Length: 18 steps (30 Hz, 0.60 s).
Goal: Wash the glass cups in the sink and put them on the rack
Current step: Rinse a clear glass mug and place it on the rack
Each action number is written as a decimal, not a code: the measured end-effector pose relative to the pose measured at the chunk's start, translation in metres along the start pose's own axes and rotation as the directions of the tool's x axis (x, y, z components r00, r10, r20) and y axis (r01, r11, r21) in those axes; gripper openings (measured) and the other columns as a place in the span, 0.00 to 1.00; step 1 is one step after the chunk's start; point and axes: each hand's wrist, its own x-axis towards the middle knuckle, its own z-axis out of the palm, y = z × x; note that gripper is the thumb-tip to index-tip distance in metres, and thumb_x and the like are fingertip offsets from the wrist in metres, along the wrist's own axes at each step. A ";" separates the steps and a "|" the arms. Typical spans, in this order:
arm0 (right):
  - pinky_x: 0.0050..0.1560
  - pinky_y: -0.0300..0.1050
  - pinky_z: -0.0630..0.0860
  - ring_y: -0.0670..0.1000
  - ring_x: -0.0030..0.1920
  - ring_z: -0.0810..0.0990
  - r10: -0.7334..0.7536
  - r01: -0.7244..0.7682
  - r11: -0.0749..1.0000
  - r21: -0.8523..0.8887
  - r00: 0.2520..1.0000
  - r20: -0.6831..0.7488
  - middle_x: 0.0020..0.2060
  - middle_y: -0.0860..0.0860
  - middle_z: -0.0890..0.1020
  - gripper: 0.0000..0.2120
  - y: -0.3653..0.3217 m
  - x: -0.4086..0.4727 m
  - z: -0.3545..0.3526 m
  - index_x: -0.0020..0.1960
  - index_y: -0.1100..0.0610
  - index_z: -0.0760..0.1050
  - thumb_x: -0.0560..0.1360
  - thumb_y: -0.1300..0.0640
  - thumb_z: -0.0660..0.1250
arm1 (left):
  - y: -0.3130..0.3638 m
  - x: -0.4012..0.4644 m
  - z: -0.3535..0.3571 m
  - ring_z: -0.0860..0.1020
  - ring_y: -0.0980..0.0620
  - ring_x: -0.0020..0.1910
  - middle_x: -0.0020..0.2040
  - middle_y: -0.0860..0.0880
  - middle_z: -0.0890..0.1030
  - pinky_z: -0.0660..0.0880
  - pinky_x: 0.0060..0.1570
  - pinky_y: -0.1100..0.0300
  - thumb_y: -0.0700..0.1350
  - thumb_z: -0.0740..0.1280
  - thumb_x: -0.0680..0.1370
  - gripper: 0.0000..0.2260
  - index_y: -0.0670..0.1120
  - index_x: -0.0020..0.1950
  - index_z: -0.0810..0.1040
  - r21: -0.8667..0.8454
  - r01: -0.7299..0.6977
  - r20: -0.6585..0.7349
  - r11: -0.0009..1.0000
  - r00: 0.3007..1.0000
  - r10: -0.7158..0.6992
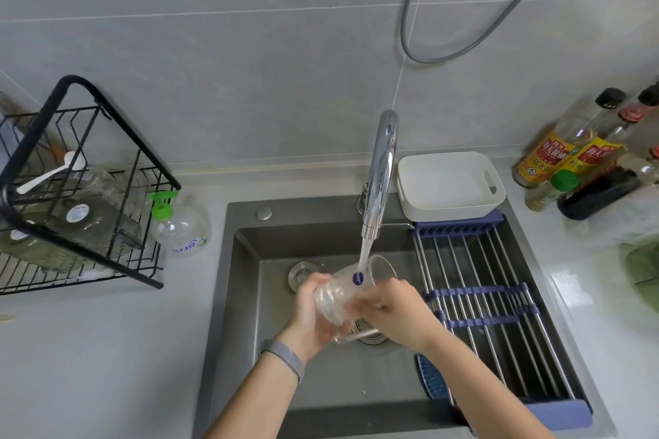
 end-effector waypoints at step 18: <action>0.59 0.51 0.76 0.55 0.54 0.81 -0.406 0.456 0.815 -0.357 0.889 0.210 0.50 0.54 0.84 0.07 0.027 0.014 -0.017 0.52 0.59 0.81 0.76 0.61 0.66 | 0.013 -0.012 -0.013 0.74 0.51 0.20 0.30 0.45 0.78 0.68 0.17 0.67 0.62 0.59 0.76 0.26 0.42 0.39 0.83 0.049 0.143 0.049 0.988 0.988 -0.146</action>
